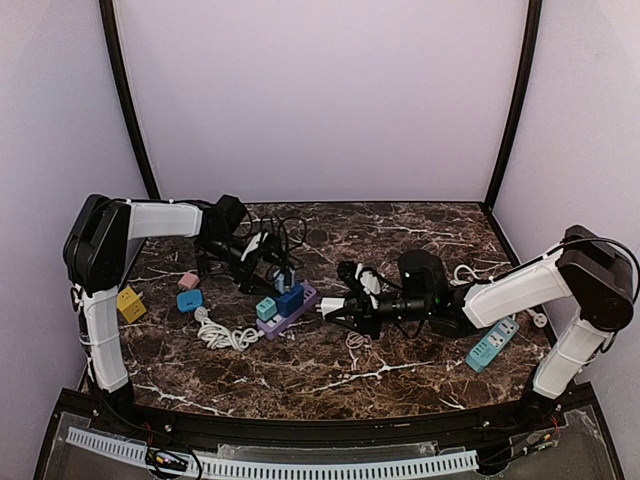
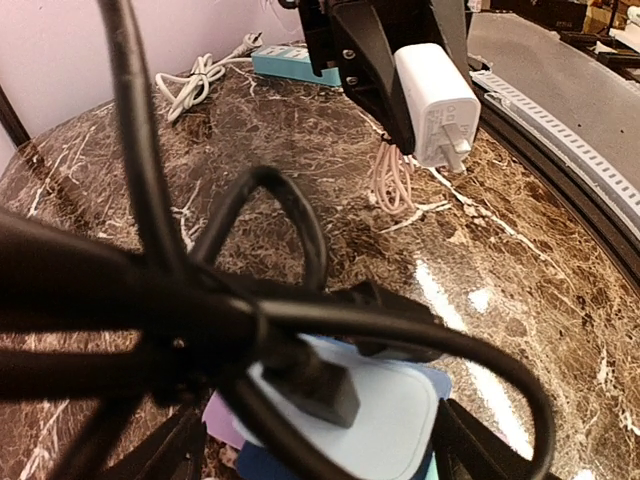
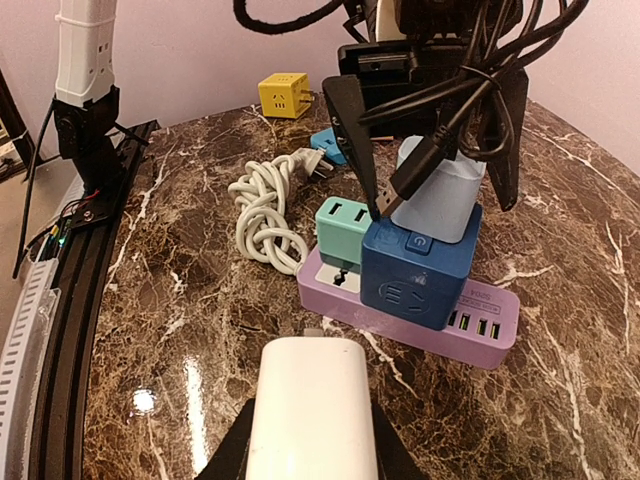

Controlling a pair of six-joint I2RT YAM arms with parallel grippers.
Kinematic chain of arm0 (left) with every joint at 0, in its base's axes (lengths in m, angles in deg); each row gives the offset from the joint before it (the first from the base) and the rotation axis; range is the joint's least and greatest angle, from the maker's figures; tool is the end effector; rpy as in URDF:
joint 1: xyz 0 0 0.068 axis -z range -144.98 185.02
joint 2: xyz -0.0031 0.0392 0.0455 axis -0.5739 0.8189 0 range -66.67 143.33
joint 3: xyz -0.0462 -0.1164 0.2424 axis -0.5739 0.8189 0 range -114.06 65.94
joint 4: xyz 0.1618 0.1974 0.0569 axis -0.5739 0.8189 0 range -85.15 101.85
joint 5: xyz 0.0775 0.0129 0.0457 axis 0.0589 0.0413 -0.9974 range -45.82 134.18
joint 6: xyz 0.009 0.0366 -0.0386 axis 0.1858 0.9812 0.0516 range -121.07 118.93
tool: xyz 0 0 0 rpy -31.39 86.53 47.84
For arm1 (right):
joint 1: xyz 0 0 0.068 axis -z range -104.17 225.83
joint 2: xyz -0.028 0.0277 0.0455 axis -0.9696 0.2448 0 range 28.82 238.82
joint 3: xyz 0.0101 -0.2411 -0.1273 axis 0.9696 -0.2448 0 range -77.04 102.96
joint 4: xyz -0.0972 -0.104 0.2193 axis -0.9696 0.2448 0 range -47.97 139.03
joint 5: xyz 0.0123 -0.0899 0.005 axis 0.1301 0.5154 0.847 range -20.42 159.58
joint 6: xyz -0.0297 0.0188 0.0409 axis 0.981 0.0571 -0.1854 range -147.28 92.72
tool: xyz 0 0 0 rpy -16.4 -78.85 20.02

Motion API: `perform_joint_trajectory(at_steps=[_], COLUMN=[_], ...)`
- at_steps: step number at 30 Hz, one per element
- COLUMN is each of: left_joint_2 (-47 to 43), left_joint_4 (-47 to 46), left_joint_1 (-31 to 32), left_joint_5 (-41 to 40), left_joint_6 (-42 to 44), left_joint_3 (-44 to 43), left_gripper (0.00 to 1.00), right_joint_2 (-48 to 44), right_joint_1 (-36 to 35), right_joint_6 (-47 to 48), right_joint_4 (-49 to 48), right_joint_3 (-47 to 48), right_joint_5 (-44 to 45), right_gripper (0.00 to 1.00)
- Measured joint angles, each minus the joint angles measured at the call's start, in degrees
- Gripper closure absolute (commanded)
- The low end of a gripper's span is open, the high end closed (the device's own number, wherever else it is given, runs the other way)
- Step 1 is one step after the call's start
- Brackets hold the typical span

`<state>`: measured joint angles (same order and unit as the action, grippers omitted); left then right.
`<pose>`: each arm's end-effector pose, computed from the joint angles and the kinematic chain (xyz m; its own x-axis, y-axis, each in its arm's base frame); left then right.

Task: Insert the plug
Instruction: Adjust the socket at the center of the board.

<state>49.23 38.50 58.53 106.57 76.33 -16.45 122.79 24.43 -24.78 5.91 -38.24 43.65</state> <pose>0.3613 -0.1916 0.1824 0.3039 0.3610 -0.8817 0.9339 -0.2960 0.2007 0.1922 0.2657 0.1754 -0.1616 -0.2653 -0.9505 -0.9687 0.2265 0.1015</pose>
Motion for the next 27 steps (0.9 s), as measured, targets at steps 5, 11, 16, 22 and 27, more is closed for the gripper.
perform_joint_trajectory(at_steps=[5,11,16,22,27], left_joint_2=[0.0,-1.7,-6.4,-13.0,-16.5], left_joint_4=[4.9,4.7,-4.6,-21.2,-33.0], left_joint_1=[0.7,0.8,0.8,0.8,1.7], left_joint_5=[0.1,0.9,-0.7,-4.3,-8.1], left_joint_6=[6.4,9.4,1.2,-13.0,-23.9], left_joint_3=[0.7,4.4,11.4,21.8,28.0], left_gripper=[0.29,0.41,0.49,0.51,0.5], right_joint_2=[0.0,0.0,0.0,1.1,5.7], right_joint_1=[0.1,0.1,0.1,0.1,0.1], right_joint_6=[0.0,0.0,0.0,0.7,1.7], right_joint_4=[0.2,0.2,0.3,1.4,-1.7], right_joint_3=[0.0,0.0,0.0,1.9,4.5], right_joint_5=[0.0,0.0,0.0,-0.4,-2.3], right_gripper=[1.0,1.0,1.0,1.0,1.0])
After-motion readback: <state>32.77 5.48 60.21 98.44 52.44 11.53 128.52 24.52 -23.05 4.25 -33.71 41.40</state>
